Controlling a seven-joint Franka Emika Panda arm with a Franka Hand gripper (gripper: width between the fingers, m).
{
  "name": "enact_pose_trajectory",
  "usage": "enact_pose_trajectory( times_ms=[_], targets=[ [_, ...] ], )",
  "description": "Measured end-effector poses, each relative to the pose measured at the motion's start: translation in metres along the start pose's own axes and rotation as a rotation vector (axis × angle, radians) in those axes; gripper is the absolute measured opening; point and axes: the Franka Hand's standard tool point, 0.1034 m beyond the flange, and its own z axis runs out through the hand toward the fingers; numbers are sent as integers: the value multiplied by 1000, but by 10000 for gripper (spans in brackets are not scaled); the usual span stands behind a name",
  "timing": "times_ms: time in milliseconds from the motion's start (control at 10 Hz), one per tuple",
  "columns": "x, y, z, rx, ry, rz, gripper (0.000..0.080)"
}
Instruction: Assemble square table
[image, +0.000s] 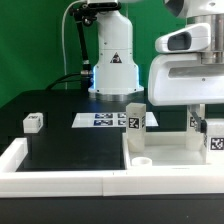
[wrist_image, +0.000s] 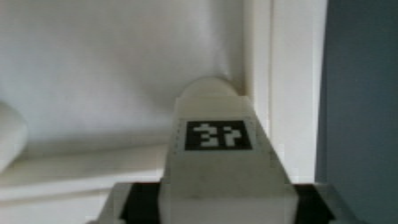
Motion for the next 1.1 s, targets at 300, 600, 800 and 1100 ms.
enact_pose_trajectory(
  times_ms=[300, 600, 800, 1100],
  targets=[
    [-1, -1, 0, -3, 2, 304, 291],
    [-1, 0, 0, -3, 1, 564, 291],
    [-1, 0, 0, 2, -3, 693, 292],
    [-1, 0, 0, 3, -3, 679, 576]
  ],
)
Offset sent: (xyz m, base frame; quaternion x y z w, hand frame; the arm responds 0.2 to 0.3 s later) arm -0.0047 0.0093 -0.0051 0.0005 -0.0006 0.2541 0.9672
